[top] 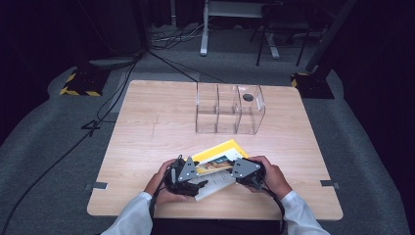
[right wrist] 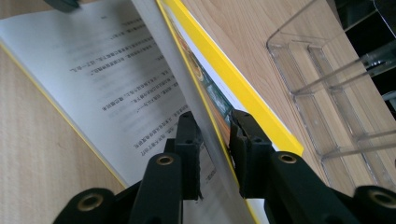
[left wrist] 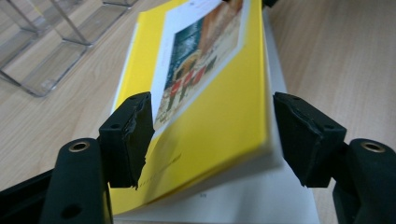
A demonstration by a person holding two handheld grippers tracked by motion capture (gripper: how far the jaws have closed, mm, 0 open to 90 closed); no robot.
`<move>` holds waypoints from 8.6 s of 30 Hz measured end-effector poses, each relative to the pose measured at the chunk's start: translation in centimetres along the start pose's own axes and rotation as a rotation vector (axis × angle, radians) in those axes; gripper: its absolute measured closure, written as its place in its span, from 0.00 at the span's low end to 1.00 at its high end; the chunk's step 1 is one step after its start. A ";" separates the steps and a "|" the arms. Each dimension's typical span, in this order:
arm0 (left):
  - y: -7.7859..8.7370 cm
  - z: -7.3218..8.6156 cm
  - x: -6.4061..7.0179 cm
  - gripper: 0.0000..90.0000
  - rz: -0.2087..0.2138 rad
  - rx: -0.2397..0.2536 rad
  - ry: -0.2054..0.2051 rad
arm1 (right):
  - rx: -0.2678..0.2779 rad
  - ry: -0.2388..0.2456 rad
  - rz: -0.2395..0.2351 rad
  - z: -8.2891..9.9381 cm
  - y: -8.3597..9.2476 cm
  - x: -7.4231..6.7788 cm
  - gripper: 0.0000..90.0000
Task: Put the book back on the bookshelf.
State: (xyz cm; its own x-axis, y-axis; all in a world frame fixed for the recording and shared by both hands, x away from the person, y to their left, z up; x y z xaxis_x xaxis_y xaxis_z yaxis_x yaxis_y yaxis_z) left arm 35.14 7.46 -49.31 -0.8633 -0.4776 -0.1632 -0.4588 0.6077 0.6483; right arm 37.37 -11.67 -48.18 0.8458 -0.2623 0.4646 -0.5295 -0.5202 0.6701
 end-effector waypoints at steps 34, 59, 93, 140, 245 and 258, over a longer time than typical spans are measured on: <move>2.3 0.8 -1.7 0.90 0.080 0.089 -0.039 | 0.213 -0.312 -0.053 4.8 2.1 4.0 0.52; 2.8 0.0 -0.8 0.87 0.066 0.049 -0.091 | 0.223 -0.190 -0.059 3.9 2.7 2.2 0.79; 5.7 -1.0 -1.3 0.44 0.098 0.089 0.007 | 0.239 -0.117 -0.169 2.5 0.9 1.3 0.85; 4.6 -1.5 -1.8 0.69 -0.017 -0.112 -0.099 | 0.221 0.005 -0.118 0.3 2.5 -0.1 0.93; 4.1 -1.9 -2.3 0.92 0.039 0.313 0.039 | 0.429 -0.424 -0.043 -0.4 5.2 3.3 0.54; 5.4 -1.7 -1.7 0.92 0.324 0.466 0.086 | 0.410 -0.456 -0.161 1.5 2.9 5.1 0.37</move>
State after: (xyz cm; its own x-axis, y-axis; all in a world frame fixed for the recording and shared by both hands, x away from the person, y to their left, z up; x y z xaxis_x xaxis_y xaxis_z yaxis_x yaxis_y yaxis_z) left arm 34.53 10.48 -44.32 -0.9638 -0.2589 0.0632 -0.2351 0.9377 0.2557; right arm 40.18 -15.75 -44.73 0.9037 -0.4275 0.0224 -0.4012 -0.8276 0.3925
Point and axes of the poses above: each handheld gripper's, and its own axes: y roughly backward along the jaws, z roughly out of its underside, x roughly to its right, the point moved 5 cm from there along -y, roughly forward along the jaws, and after that the axes turned 1 degree about -x, right-handed, at the moved point
